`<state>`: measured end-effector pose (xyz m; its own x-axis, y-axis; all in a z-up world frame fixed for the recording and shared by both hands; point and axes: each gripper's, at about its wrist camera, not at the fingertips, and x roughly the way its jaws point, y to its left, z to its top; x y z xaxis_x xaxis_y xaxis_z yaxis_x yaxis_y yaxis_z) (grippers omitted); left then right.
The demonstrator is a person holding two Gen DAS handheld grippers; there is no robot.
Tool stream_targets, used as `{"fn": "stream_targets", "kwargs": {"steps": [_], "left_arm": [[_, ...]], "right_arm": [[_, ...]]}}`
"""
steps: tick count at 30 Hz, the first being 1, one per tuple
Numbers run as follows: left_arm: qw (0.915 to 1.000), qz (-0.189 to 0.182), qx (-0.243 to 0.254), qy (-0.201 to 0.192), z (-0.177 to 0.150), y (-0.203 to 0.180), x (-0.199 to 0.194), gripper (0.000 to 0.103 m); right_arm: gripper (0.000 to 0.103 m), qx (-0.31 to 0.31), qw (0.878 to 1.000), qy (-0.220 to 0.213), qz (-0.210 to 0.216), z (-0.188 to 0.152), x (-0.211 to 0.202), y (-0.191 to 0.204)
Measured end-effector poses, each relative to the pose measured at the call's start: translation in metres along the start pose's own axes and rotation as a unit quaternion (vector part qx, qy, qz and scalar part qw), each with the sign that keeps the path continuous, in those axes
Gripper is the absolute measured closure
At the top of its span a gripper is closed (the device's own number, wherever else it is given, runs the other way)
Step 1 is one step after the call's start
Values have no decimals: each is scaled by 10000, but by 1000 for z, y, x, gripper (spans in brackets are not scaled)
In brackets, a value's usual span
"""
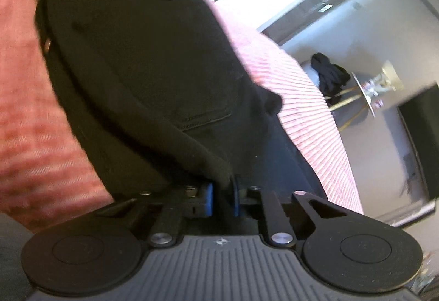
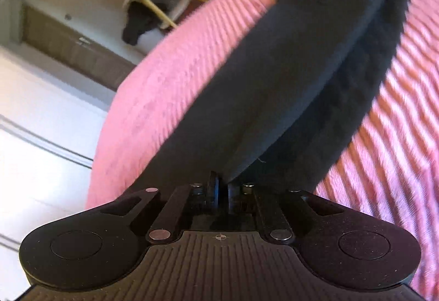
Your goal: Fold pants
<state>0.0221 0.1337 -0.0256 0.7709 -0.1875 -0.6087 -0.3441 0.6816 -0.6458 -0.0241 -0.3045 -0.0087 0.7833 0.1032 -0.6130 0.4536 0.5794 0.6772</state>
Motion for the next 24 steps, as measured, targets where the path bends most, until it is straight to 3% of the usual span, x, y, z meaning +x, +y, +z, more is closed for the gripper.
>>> {"fn": "stream_targets", "kwargs": {"steps": [3, 6, 12, 14, 17, 19, 22, 24], "left_arm": [[9979, 93, 608, -184, -3, -14, -19, 91], [9953, 326, 907, -94, -6, -19, -26, 91], [9911, 798, 1030, 275, -13, -18, -20, 90], [9915, 889, 863, 392, -9, -13, -15, 85], [9934, 938, 360, 557, -2, 0, -12, 66], [9953, 848, 71, 464, 4, 7, -24, 37], [9945, 1035, 110, 148, 11, 3, -44, 32], [9931, 1116, 142, -322, 16, 2, -63, 24]], "right_arm": [[95, -216, 9997, -25, -116, -1, -7, 6], [95, -370, 9984, 66, -427, -1, -6, 13], [93, -869, 9910, 121, -1011, -3, 3, 29], [83, -844, 9884, 306, -1224, -3, 8, 25], [59, -489, 9930, 310, -1028, 0, 2, 15], [50, -349, 9950, 224, -908, 2, -11, 12], [46, -501, 9949, 72, -876, 1, -29, 15], [46, -934, 9926, -217, -739, -4, -40, 27]]}}
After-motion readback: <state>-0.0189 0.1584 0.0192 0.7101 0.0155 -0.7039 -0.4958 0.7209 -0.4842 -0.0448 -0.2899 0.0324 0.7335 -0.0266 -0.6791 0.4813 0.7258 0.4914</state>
